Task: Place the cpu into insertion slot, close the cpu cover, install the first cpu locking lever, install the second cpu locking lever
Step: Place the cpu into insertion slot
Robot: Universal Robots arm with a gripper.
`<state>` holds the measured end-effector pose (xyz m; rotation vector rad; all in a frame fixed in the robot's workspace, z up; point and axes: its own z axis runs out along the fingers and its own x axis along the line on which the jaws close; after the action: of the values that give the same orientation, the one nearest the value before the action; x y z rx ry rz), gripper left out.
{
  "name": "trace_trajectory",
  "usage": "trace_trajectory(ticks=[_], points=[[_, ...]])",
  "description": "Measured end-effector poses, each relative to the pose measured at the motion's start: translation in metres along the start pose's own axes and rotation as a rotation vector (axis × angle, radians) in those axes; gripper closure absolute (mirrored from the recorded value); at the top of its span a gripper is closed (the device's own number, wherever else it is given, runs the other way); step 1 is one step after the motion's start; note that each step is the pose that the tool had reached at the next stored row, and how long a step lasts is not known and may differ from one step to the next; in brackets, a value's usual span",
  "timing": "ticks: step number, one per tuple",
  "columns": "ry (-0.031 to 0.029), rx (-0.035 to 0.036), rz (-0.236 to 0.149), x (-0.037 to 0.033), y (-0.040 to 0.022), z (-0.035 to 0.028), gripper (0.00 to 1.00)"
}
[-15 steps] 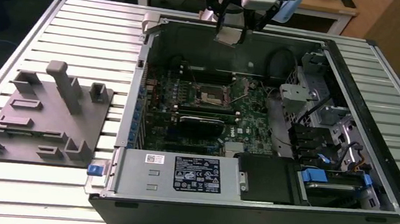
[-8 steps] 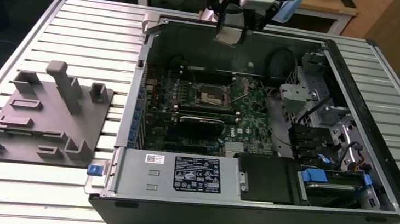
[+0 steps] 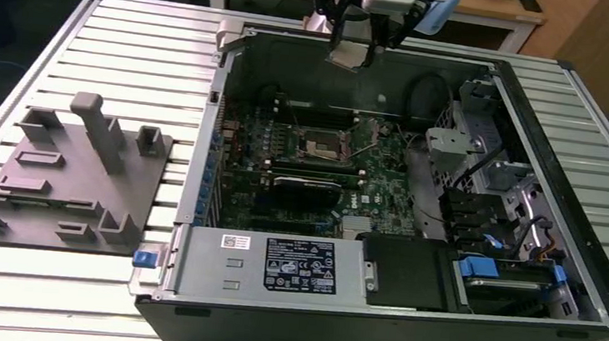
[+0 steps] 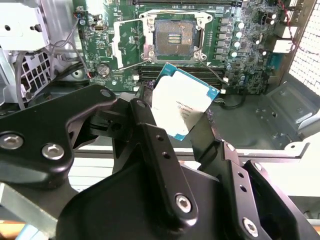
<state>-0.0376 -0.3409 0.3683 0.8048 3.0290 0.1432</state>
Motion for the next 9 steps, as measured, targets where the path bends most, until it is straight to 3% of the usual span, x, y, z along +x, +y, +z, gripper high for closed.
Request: trace_trajectory(ticks=[9], points=[[-0.0028, -0.0006, 0.031, 0.0000, 0.0000, 0.0000, 0.46]])
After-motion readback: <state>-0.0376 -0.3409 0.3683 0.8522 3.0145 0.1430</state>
